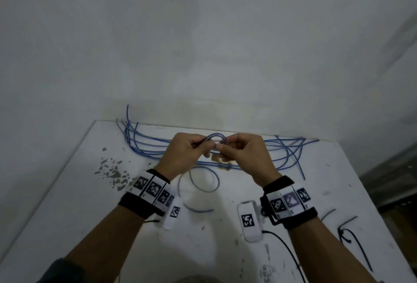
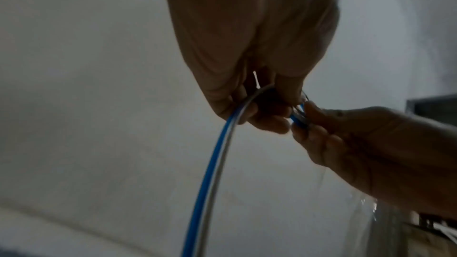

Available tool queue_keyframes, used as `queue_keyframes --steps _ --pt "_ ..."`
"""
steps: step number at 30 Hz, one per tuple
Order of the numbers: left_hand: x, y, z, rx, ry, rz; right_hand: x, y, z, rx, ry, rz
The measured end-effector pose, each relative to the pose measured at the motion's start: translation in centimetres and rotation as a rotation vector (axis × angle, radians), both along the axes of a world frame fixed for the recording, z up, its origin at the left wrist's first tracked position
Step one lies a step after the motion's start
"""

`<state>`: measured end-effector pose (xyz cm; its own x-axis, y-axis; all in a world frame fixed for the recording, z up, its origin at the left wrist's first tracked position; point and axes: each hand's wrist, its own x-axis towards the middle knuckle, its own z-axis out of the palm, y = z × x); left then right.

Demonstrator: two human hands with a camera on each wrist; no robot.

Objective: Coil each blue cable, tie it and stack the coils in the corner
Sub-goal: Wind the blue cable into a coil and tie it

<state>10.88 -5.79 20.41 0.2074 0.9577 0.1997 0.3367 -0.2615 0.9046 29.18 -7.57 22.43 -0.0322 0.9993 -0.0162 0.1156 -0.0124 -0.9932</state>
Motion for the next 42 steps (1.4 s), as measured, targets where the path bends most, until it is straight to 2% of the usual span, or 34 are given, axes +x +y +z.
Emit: queue_keyframes --steps 2,3,6,8,11,13,15,19,22,27,30,32,34,36,39,42 --pt "-0.8 0.8 0.9 0.072 0.16 -0.098 0.3 0.1 0.8 0.038 -0.036 0.06" --pt "-0.9 1.1 1.2 0.079 0.161 -0.115 0.1 0.2 1.0 0.062 -0.016 0.052" --pt "-0.2 1.0 2.0 0.048 -0.038 -0.085 -1.2 0.1 0.6 0.095 0.145 -0.085" --pt "0.9 0.2 1.7 0.046 -0.157 0.018 -2.0 -0.2 0.1 0.035 0.279 -0.163" --pt "1.1 -0.3 1.2 -0.05 -0.313 0.134 -2.4 -0.6 -0.3 -0.092 0.404 -0.078" --pt "0.7 -0.3 1.1 -0.108 -0.314 0.115 -2.0 -0.5 -0.5 -0.159 0.385 -0.005" --pt "0.3 -0.2 1.1 -0.082 -0.236 0.073 -1.4 -0.4 -0.6 -0.15 0.32 0.01" --pt "-0.7 0.3 1.4 0.014 -0.012 -0.048 -0.1 0.0 0.4 0.034 -0.001 0.052" --pt "-0.9 0.7 1.8 0.059 0.088 -0.1 0.3 0.6 1.2 0.146 -0.096 0.068" --pt "0.9 -0.1 1.6 0.029 -0.138 0.058 -1.6 0.0 0.8 0.086 0.182 -0.132" --pt "2.3 -1.4 0.9 -0.029 -0.286 0.144 -3.0 -0.6 0.1 -0.044 0.46 -0.24" --pt "2.3 -1.4 0.6 -0.043 -0.341 0.193 -3.5 -0.9 -0.3 -0.085 0.61 -0.247" --pt "1.7 -1.1 0.5 -0.044 -0.328 0.206 -3.2 -0.9 -0.7 -0.065 0.523 -0.187" --pt "0.6 -0.7 0.6 -0.019 -0.235 0.176 -2.0 -0.7 -0.6 -0.007 0.259 -0.113" --pt "-1.2 0.5 1.4 -0.028 0.024 0.019 -0.1 -0.1 -0.2 0.006 -0.108 0.039" --pt "-2.0 1.4 2.8 -0.009 0.285 -0.153 0.3 0.1 0.5 0.054 -0.21 0.165"
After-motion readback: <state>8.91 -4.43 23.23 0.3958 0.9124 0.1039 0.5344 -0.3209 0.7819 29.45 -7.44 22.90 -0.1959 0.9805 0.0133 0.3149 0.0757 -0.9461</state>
